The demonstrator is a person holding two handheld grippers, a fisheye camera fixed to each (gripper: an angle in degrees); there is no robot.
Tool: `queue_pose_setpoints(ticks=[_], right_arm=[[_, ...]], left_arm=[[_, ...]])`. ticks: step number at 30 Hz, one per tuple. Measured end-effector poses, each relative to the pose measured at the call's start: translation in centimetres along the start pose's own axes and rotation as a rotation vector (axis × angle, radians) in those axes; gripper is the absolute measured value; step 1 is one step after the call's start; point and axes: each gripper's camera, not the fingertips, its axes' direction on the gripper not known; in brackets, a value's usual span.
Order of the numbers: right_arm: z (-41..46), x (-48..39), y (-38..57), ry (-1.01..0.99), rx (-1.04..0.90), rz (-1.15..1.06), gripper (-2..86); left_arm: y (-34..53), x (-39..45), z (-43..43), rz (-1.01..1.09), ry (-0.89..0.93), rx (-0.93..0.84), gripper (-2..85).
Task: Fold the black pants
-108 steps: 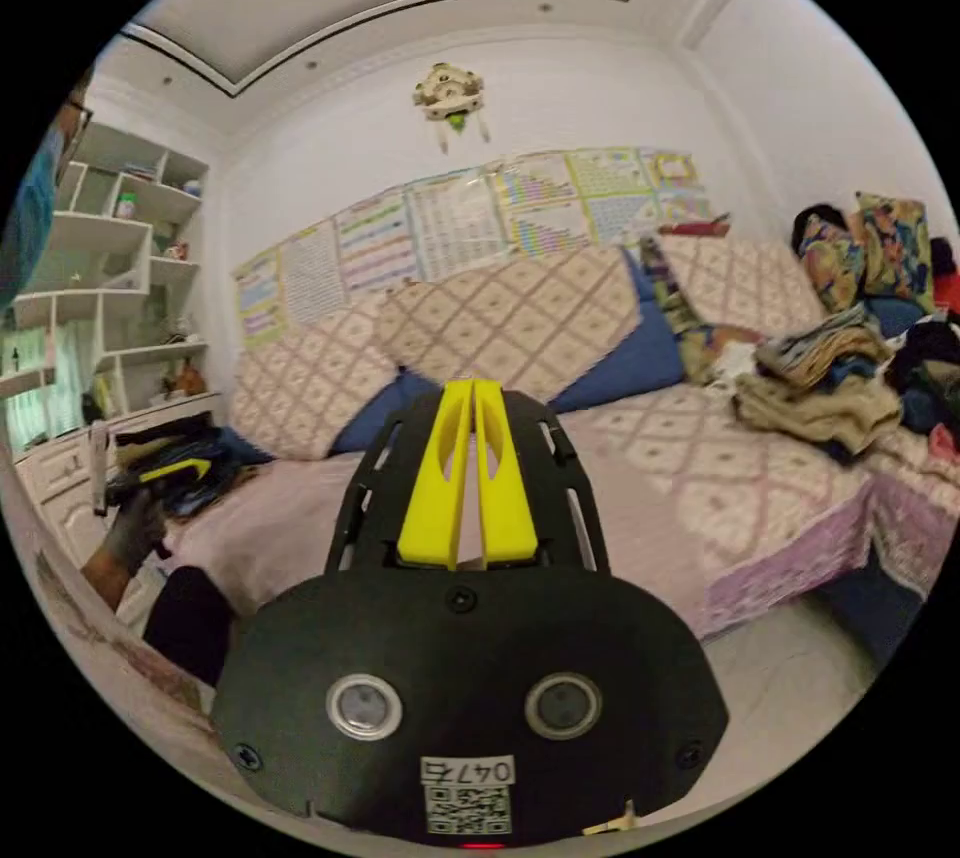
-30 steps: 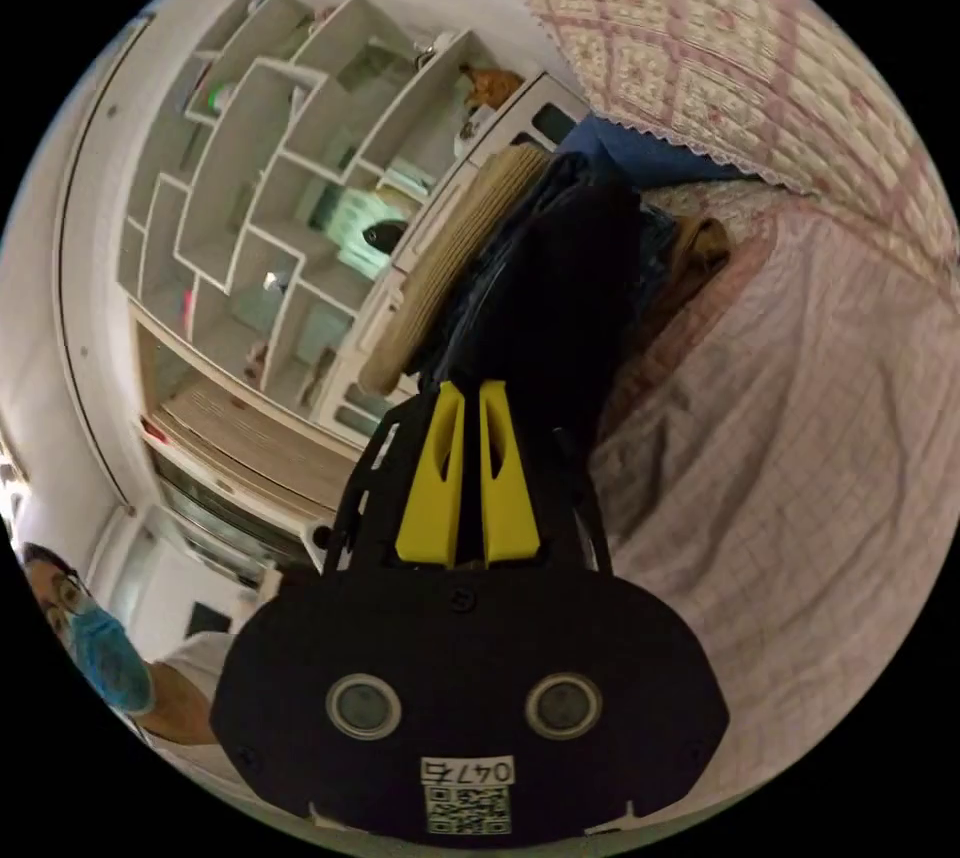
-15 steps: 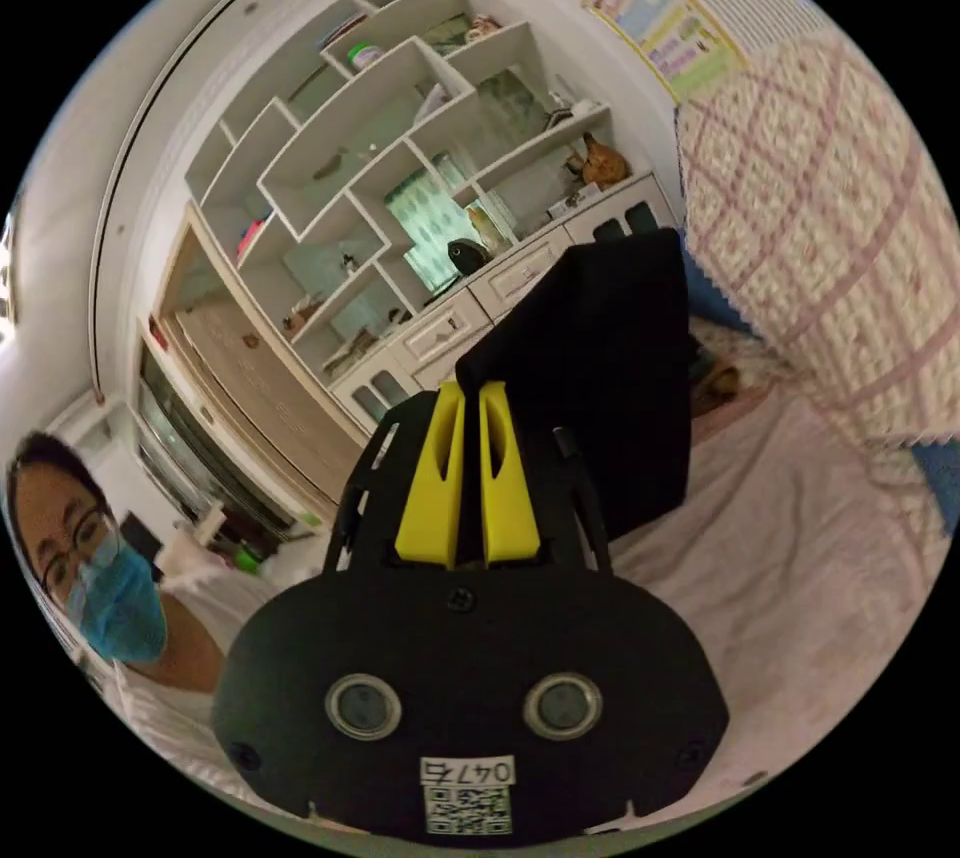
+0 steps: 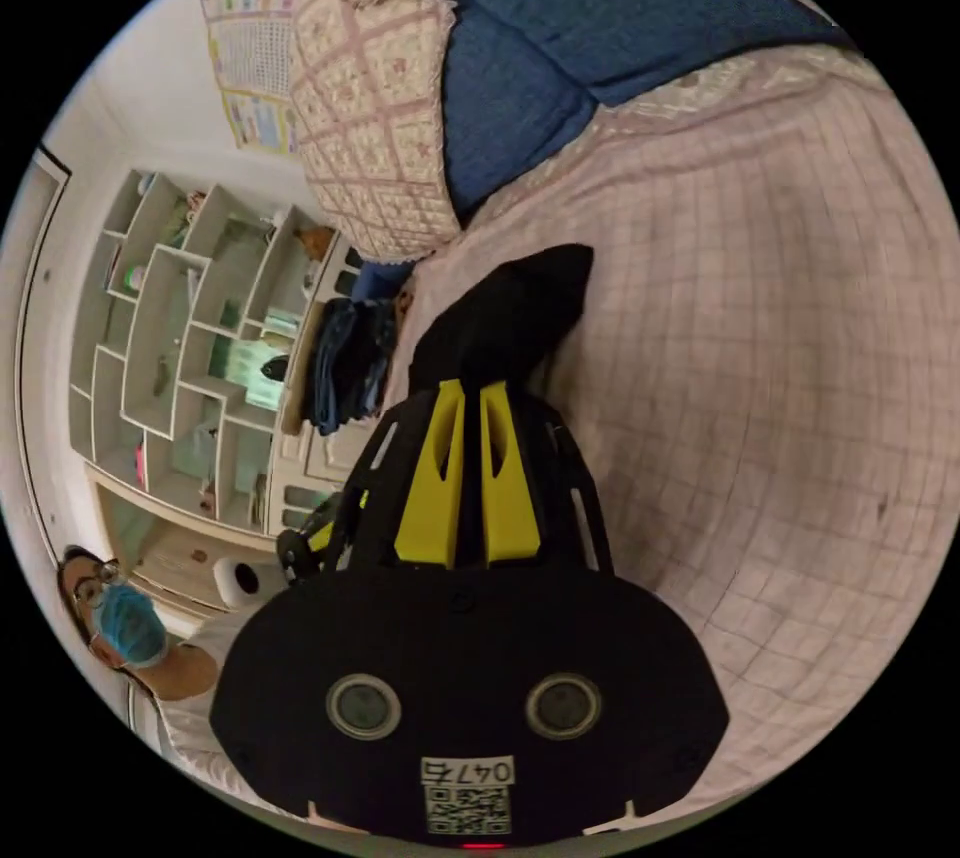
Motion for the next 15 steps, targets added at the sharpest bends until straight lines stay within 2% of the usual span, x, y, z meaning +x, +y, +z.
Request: queue_pose_setpoints(ticks=[2, 4, 6, 7, 9, 12, 15], right_arm=[[-0.9, 0.5, 2.0, 0.095, 0.019, 0.000, 2.7], [-1.9, 0.4, 3.4, 0.180, 0.041, 0.007, 7.2], [-2.7, -0.1, 4.9, 0.212, 0.066, -0.014, 8.6], [-3.0, -0.5, 5.7, 0.197, 0.058, -0.024, 10.1], [-3.3, -1.1, 7.1, 0.190, 0.035, -0.043, 11.1], [-3.6, -2.4, 9.5, 0.281, 0.013, -0.082, 10.0], [-3.0, -3.8, 11.0, 0.307, -0.057, -0.149, 2.9]], left_arm=[[0.9, -2.3, -2.7, -0.068, 0.066, 0.059, 7.4], [3.2, -6.6, -5.4, -0.227, 0.127, 0.152, 7.2], [8.6, -13.8, -7.5, -0.524, 0.161, 0.243, 6.5], [10.3, -15.6, -7.6, -0.605, 0.167, 0.250, 6.3], [16.8, -21.1, -6.1, -0.892, 0.181, 0.181, 6.2], [22.0, -23.9, -2.3, -1.047, 0.279, 0.074, 7.5], [24.8, -23.0, 1.3, -1.103, 0.402, 0.007, 9.8]])
